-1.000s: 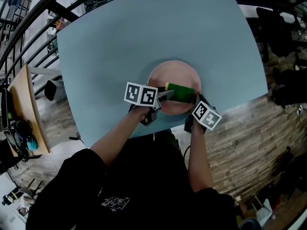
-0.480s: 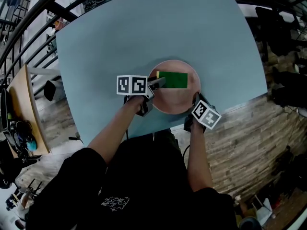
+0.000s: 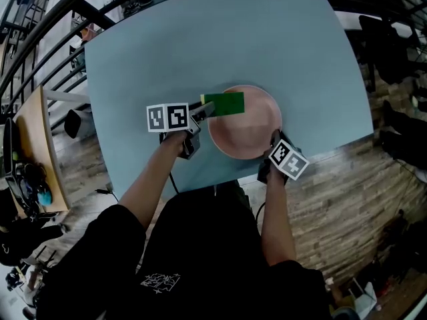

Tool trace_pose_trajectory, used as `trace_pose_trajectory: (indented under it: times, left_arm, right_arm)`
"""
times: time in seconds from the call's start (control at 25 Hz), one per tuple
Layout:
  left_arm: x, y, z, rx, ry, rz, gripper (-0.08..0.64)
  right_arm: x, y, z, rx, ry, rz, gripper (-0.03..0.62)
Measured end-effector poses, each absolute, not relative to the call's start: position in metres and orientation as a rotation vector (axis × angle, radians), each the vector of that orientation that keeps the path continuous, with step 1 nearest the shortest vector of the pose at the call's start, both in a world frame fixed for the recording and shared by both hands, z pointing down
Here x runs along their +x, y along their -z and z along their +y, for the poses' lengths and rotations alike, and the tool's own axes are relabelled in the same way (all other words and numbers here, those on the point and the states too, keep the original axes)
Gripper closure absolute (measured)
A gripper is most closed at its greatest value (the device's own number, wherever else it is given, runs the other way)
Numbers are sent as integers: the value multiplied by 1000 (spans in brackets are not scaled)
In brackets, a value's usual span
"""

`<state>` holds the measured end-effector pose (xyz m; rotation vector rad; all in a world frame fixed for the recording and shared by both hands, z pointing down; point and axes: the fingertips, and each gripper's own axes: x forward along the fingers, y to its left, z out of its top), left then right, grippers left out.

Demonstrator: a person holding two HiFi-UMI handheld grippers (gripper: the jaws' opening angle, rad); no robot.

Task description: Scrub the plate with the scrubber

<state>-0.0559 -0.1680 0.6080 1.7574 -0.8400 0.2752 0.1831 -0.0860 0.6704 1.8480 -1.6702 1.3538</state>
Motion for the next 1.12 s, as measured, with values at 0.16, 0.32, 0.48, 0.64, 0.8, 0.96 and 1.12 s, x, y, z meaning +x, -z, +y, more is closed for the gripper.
trace_pose_trajectory:
  times: [0.16, 0.32, 0.48, 0.64, 0.8, 0.96, 1.12]
  left_arm:
    - [-64, -603, -158, 1793, -333, -852, 428]
    - [-72, -600, -146, 1798, -359, -865, 428]
    - [-79, -598, -133, 1788, -360, -878, 428]
    - [-79, -600, -116, 1780, -369, -873, 428]
    - [-78, -602, -101, 1768, -369, -874, 428]
    - [-74, -602, -89, 1765, -374, -868, 428]
    - [-66, -600, -79, 1766, -385, -846, 428]
  right_arm:
    - [183, -670, -88, 1850, -1347, -1676, 574]
    - [183, -670, -88, 1848, -1344, -1682, 574]
    - [181, -669, -87, 1844, -1343, -1692, 574]
    - [181, -670, -87, 1845, -1332, -1699, 574]
    - [180, -670, -88, 1839, -1331, -1706, 574]
    - [181, -669, -87, 1835, -1326, -1713, 574]
    - [179, -668, -87, 1835, -1323, -1716, 574]
